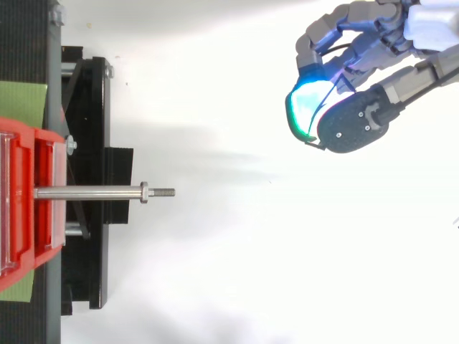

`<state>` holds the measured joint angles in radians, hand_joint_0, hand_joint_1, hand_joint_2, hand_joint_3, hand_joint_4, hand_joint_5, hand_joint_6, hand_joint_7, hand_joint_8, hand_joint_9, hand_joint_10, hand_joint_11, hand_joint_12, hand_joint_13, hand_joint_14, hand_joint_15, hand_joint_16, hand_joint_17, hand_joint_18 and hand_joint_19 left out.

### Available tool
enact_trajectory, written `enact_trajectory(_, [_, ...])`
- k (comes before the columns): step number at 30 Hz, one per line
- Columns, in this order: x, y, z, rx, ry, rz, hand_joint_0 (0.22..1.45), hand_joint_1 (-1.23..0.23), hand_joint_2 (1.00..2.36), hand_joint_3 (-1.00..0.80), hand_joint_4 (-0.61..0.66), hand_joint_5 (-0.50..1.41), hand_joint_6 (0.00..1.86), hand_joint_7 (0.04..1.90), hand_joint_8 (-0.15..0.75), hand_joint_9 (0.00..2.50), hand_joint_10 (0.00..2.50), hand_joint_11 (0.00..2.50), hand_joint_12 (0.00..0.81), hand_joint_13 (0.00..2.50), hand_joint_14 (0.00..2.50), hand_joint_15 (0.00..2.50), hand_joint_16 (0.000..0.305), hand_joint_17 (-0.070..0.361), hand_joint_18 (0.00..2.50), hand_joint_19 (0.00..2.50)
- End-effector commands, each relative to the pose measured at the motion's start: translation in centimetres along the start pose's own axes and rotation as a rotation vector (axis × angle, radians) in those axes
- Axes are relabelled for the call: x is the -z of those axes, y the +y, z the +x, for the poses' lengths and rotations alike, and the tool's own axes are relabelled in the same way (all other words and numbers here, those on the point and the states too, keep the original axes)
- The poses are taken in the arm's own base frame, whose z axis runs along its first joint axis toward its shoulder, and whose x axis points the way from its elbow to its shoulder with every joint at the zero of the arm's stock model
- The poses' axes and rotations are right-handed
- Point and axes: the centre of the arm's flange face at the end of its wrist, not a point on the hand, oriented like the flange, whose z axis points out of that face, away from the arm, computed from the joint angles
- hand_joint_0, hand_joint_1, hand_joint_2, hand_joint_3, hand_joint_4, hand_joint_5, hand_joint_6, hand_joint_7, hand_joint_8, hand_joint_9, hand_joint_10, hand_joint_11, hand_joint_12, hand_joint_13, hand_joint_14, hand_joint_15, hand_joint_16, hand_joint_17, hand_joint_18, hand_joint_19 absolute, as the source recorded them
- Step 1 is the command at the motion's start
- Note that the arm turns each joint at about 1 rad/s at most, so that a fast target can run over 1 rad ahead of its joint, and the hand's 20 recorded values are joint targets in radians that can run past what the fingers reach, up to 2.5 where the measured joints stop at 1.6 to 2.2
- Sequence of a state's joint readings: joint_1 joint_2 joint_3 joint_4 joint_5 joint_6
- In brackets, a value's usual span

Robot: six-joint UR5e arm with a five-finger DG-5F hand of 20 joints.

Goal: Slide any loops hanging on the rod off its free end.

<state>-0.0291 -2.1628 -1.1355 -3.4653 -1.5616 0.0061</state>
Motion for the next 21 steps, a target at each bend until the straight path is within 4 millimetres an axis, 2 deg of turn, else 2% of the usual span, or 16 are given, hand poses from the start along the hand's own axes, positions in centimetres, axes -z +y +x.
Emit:
enact_trajectory(1, [-0.01,0.01,0.0,0.0,0.0,0.0,0.6,-0.69,1.0,-0.5,0.13,-0.18,0.81,1.16,0.232,0.61,0.0,0.12,0.215,0.49,0.0,0.05,0.028,0.062,0.42,0.28])
enact_trajectory(7, [-0.01,0.01,0.0,0.0,0.0,0.0,0.54,-0.5,1.0,-0.5,0.14,-0.16,0.79,1.19,0.239,0.66,0.0,0.12,0.215,0.51,0.0,0.05,0.028,0.064,0.43,0.29])
enact_trajectory(10, [-0.02,0.02,0.1,0.001,0.001,0.0,0.59,-0.46,1.0,-0.5,0.13,-0.16,0.78,1.2,0.226,0.67,0.0,0.12,0.205,0.52,0.0,0.05,0.026,0.058,0.43,0.3])
enact_trajectory(21, [0.03,0.1,0.2,0.001,0.003,-0.002,0.61,-0.71,1.02,-0.26,0.12,-0.17,0.81,1.23,0.238,0.64,0.01,0.13,0.218,0.51,0.0,0.06,0.028,0.063,0.43,0.28])
